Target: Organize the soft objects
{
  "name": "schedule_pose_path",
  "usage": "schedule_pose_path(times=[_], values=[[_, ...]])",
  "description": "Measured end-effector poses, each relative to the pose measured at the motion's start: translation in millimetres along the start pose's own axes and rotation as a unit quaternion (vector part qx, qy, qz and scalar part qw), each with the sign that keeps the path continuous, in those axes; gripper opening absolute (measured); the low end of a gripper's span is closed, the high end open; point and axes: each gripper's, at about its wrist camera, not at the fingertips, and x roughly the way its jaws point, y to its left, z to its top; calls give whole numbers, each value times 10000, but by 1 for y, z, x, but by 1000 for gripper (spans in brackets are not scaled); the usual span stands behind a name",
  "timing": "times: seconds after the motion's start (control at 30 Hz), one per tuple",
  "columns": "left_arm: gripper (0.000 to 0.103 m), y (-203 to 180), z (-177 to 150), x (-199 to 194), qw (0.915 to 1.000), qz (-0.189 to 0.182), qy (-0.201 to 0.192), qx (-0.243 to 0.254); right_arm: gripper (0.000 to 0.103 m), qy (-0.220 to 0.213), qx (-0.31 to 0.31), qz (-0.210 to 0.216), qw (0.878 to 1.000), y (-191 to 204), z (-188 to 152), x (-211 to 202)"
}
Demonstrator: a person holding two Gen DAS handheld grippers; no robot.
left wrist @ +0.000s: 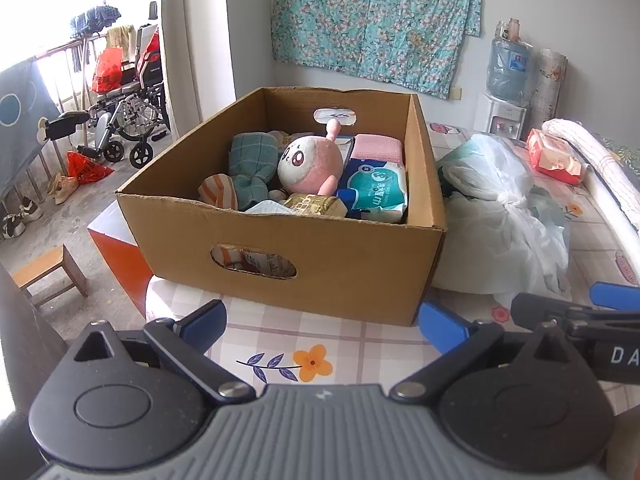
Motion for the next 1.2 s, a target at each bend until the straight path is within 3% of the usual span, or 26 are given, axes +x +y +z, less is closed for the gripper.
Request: schedule_pose_path(times=[1.2], values=[[102, 23, 10, 21, 9988, 186, 284, -342, 101, 254, -488, -64, 9985, 20, 23, 33]])
